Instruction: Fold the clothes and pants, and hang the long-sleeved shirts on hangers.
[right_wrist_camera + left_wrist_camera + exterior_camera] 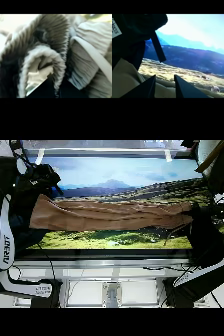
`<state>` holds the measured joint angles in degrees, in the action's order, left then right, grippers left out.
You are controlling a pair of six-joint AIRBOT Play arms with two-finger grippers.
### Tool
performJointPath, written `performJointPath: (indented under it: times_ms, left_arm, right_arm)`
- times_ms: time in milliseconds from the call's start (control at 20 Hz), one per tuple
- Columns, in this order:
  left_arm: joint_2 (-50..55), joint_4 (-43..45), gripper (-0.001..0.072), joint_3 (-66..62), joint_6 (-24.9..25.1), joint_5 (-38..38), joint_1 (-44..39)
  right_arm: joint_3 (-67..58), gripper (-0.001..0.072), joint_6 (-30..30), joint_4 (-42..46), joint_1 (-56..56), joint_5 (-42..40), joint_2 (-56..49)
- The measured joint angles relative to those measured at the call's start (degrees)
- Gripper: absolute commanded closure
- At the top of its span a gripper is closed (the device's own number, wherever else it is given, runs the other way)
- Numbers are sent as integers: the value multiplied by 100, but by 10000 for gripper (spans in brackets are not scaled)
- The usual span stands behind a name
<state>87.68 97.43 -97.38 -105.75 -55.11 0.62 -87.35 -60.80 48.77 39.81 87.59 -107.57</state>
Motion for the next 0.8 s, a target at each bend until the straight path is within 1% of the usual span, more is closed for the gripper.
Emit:
performJointPath:
  times_ms: [150,200,250,300,400,550,650,800]
  left_arm:
    - [-2,-4,455,0,17,0,-42]
    - [-9,-4,537,0,22,2,-48]
    - [-13,-9,696,0,24,2,-66]
    - [-17,-4,695,0,83,0,-92]
    - [-22,-7,696,0,380,55,-247]
    - [4,-7,697,0,835,411,-772]
    - [85,-13,697,-2,1027,688,-1327]
    - [380,-33,697,-4,1222,922,-2356]
  right_arm:
    - [271,682,-48,72,-199,247,0]
    - [361,683,-50,114,-236,254,0]
    - [428,683,-57,146,-258,267,0]
    - [483,683,-70,173,-258,280,11]
    - [546,683,-92,216,-238,352,118]
    - [514,683,-111,236,-170,437,573]
    - [302,684,-146,236,-157,520,966]
    - [-234,684,-431,234,-286,597,1471]
